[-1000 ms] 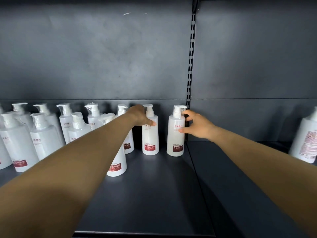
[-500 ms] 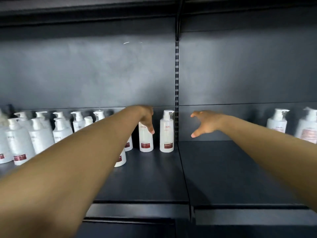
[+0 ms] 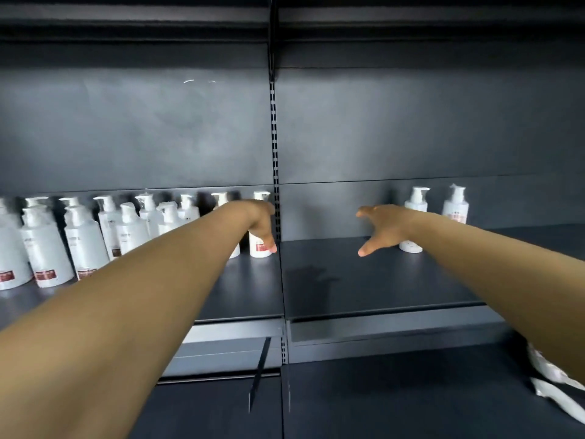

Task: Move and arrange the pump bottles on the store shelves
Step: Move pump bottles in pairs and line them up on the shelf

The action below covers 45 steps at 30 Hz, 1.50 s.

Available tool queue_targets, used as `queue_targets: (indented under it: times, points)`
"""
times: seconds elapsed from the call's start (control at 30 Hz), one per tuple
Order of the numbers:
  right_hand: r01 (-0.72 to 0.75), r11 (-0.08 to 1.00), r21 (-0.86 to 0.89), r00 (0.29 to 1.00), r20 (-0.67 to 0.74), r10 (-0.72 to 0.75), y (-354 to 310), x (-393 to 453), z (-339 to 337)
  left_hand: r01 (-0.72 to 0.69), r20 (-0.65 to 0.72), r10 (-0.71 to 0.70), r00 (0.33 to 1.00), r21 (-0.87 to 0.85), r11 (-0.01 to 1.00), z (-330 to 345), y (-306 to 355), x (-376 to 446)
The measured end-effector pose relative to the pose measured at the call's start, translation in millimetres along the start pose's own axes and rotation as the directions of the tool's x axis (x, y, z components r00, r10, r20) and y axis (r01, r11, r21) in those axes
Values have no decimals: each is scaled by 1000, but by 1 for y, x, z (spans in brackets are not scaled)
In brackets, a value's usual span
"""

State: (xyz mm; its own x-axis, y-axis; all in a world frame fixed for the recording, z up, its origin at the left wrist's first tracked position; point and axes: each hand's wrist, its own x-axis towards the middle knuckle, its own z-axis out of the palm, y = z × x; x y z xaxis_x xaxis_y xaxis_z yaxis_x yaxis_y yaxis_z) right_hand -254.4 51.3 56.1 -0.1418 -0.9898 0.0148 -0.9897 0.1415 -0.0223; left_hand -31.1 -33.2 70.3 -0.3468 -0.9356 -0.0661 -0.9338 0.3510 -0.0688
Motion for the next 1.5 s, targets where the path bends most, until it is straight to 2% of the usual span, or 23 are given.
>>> queue_targets:
  times: [0.33,0.6,0.73,0.9,1.1,1.27,1.5]
  points:
    - [-70,996,54,998,7,70,96,-6,9,-66,-22,66,998,17,998,-6,93,30]
    - [-71,997,16,995,-63,72,222,35,-9,-46,-21,44,999,-60,997,-13,192,95]
    - [-81,996,28,995,-49,83,284,59,-1,-38,-39,33,999,-135,990,-10,243,126]
    - [-38,987,153,999,-29,43,336,85,9,-17,-30,10,999,-234,972,2,287,157]
    - [-2,954,299,999,-43,16,359,122,25,-19,-73,-7,997,-358,933,14,312,191]
    - [34,874,485,996,-90,11,365,151,40,-36,-91,-19,996,-563,826,26,323,215]
    - [82,624,777,997,-72,-41,370,171,55,-68,-118,-51,992,-815,575,42,330,241]
